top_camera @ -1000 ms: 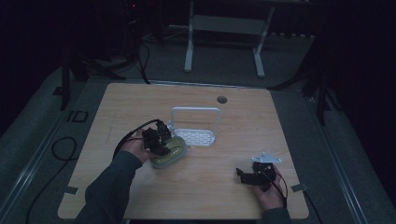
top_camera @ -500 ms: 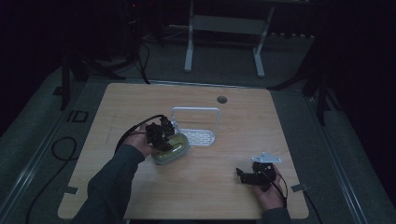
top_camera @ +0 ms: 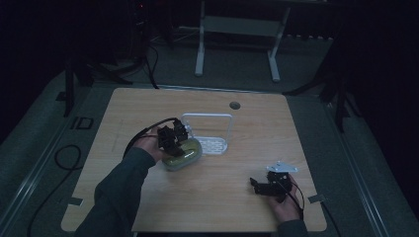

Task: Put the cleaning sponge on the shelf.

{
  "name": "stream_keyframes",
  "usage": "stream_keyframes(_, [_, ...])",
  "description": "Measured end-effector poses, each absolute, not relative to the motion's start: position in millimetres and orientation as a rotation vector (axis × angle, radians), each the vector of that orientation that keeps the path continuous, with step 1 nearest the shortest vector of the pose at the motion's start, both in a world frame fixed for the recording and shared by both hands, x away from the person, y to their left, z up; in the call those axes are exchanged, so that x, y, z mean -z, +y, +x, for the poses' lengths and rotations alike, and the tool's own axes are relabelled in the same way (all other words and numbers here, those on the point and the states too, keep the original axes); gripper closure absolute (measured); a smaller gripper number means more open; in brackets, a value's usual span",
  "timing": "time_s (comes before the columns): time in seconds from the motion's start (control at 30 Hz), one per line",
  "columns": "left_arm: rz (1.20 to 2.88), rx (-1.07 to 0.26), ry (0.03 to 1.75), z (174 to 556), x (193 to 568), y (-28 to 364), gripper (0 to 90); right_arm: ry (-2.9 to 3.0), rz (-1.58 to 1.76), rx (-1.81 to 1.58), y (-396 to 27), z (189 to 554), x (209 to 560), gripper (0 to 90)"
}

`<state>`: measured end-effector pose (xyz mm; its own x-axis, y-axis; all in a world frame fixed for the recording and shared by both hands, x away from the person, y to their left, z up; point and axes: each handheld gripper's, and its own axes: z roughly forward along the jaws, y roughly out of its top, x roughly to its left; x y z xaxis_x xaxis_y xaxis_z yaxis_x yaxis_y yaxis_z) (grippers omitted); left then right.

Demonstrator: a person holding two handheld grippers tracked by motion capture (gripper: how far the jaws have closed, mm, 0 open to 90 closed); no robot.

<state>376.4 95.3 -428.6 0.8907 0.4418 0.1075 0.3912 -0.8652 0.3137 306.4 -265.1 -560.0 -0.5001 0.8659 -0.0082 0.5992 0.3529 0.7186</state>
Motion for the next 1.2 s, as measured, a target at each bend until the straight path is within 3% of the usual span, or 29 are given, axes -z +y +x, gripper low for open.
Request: stream_keyframes(1.2, [2.819, -0.274, 0.477, 389, 420, 68, 71.7, 2.232, 1.283, -0.941, -265, 306, 560, 11.9])
